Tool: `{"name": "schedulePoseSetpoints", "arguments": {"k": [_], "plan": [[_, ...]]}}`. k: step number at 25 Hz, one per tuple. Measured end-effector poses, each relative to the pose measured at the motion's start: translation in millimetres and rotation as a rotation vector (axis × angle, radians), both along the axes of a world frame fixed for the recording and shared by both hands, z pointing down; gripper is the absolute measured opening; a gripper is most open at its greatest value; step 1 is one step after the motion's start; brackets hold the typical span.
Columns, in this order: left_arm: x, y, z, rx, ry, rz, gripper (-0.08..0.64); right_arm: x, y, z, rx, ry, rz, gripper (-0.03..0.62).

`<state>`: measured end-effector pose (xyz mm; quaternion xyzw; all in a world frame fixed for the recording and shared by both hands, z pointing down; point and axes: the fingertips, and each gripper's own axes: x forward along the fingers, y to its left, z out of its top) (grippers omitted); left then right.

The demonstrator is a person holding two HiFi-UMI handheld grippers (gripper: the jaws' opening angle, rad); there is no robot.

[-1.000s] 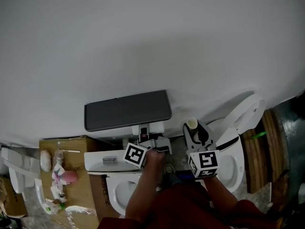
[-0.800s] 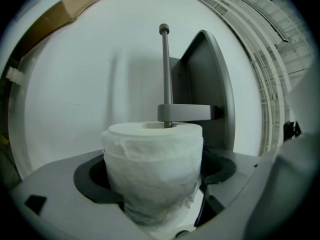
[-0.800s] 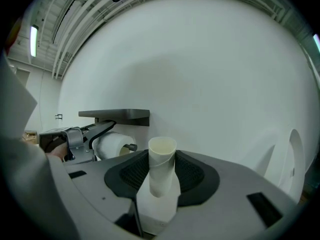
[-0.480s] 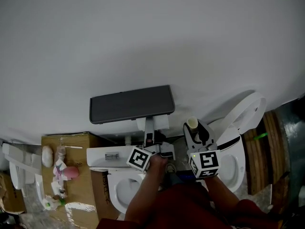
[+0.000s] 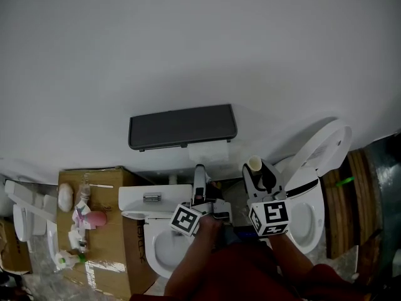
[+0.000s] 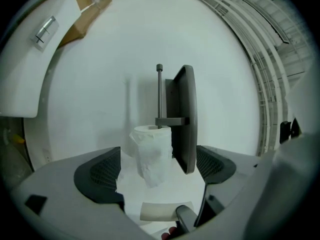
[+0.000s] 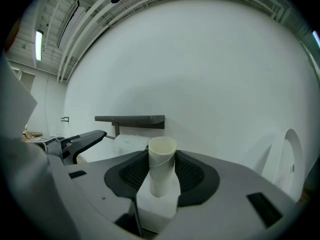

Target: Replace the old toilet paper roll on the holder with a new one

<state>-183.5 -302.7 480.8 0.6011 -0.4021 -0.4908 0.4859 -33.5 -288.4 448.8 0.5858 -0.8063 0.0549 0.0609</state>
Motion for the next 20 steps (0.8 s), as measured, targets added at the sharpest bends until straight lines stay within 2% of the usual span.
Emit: {"name": "schedulePoseSetpoints", "arguments": {"k": [7,8,11,15,20], "plan": [[-8,26,-9,0.044,0.003,0.007,0.471,-7,15,3,-0.002,0.003,-0.005,0.169],[-8,28,-9,0.047,0.001,0.009,0.444,-7,17,3,-0.003,0.005,-0.005,0.169],[-9,36,-9,0.039,-0.002,-0.002,0.217,-6,21,5,-0.003,0.005,0.0,0.169],[-10,41,-9,0.019,-0.01,-0.005,0.036,-6,24,3,-0.002,0.0,0.003,0.17],[-10,42,-12,0.02,-0.026,0.0,0.017,-8,25,0,0.004,-0.005,-0.002,0.169]]}}
